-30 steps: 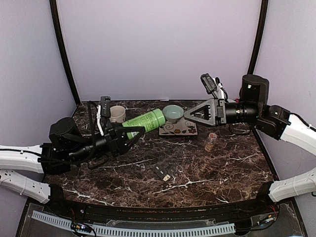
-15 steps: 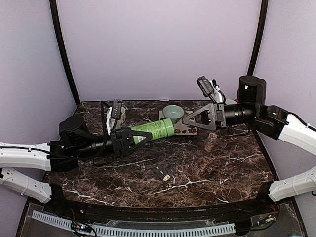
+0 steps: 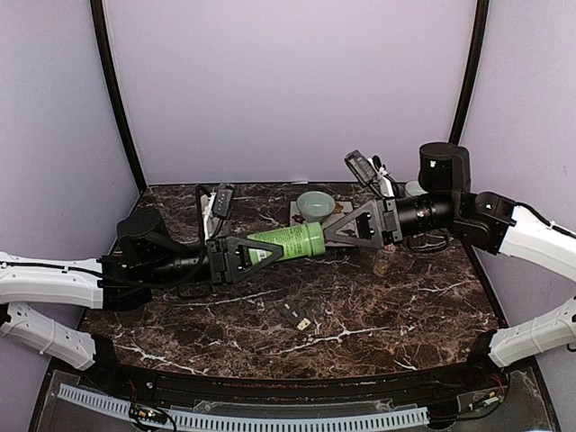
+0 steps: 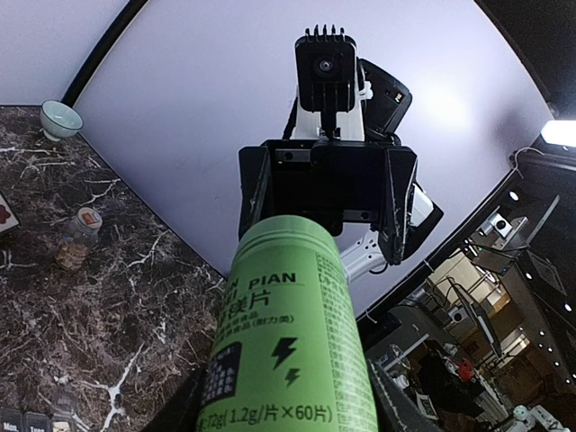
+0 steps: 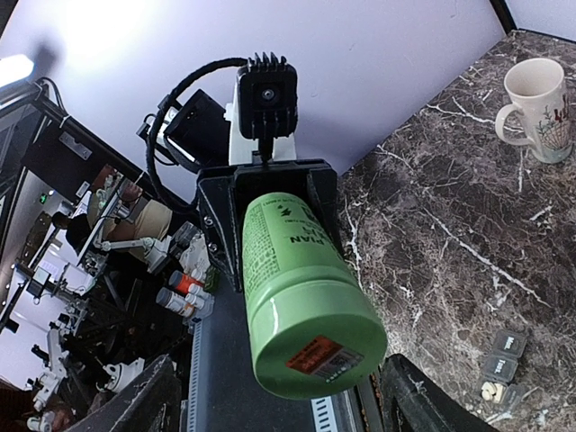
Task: Sort the pills into containers
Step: Screw the lid of the pill bottle onto the pill bottle.
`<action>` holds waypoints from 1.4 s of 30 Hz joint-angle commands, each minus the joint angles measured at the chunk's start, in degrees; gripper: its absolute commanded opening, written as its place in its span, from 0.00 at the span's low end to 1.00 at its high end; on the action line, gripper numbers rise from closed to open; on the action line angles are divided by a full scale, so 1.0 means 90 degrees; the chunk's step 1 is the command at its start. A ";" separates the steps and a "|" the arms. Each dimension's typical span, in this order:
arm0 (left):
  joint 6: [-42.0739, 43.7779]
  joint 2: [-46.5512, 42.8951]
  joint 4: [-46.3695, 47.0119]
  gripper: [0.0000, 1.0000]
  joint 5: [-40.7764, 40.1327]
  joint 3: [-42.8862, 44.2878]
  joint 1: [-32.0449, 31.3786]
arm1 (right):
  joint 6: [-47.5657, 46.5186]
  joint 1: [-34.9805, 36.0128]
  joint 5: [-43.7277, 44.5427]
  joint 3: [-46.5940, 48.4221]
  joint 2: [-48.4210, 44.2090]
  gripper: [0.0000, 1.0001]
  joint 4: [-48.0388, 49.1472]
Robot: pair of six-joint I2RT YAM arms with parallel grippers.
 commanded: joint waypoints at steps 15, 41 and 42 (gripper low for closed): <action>-0.0366 0.0308 0.0826 0.00 0.0704 0.0180 0.0238 | -0.0272 0.0139 -0.0300 0.0352 0.0284 0.74 -0.0028; -0.0405 0.0357 0.0967 0.00 0.0766 0.0171 0.0339 | -0.0716 0.0121 0.0427 0.0782 0.0069 0.74 -0.0572; -0.0414 0.0355 0.0969 0.00 0.0765 0.0173 0.0339 | -0.0729 0.0114 0.0459 0.0782 0.0058 0.74 -0.0585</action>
